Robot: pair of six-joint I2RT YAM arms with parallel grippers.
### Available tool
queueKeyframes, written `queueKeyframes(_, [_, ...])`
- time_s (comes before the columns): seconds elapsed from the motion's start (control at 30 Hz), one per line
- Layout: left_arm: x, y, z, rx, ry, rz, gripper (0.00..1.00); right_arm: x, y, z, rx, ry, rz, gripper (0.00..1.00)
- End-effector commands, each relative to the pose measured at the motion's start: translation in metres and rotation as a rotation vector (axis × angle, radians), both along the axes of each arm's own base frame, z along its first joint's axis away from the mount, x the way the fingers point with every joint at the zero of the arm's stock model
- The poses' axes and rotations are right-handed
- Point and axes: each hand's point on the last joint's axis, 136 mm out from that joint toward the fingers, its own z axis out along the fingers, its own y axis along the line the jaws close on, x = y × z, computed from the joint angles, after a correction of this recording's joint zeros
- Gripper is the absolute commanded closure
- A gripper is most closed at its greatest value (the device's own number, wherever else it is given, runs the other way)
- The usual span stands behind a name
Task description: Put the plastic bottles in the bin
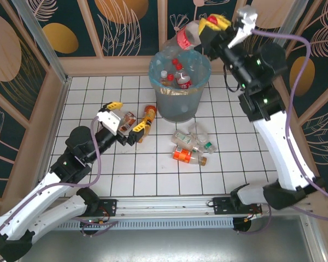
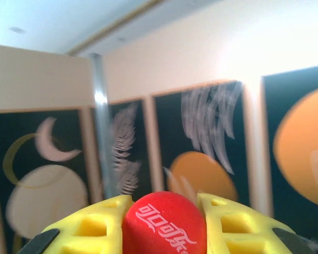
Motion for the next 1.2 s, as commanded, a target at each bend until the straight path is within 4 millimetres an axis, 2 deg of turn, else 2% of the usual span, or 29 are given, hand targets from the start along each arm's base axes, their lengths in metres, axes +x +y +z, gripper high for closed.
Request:
queueKeyframes(0.0, [0.010,-0.002,-0.004,-0.005,0.037,0.032,0.01,0.060,0.002,-0.063,-0.141,0.245,-0.127,1.00])
queueKeyframes(0.13, [0.014,-0.007,-0.010,0.006,0.064,0.027,0.01,0.092,0.019,-0.098,-0.235,0.358,-0.107,1.00])
queueKeyframes(0.23, [0.015,-0.008,-0.012,0.005,0.068,0.025,0.01,0.106,0.031,-0.119,-0.274,0.418,-0.053,0.99])
queueKeyframes(0.53, [0.014,-0.004,-0.013,0.007,0.065,0.038,0.02,0.135,0.048,-0.195,-0.376,0.611,0.019,0.92])
queueKeyframes(0.67, [0.015,-0.005,-0.014,0.012,0.064,0.040,0.02,0.140,0.052,-0.216,-0.407,0.671,0.033,0.92])
queueKeyframes(0.73, [0.016,-0.005,-0.015,0.017,0.066,0.043,0.01,0.141,0.053,-0.216,-0.410,0.673,0.035,0.92])
queueKeyframes(0.83, [0.017,-0.006,-0.016,0.018,0.066,0.042,0.02,0.143,0.052,-0.202,-0.394,0.632,0.024,0.92])
queueKeyframes(1.0, [0.019,-0.006,-0.016,0.017,0.067,0.046,0.02,0.146,0.047,-0.163,-0.345,0.515,-0.015,0.93])
queueKeyframes(1.17, [0.020,-0.004,-0.015,0.020,0.064,0.060,0.02,0.133,0.041,-0.115,-0.262,0.403,-0.026,0.98])
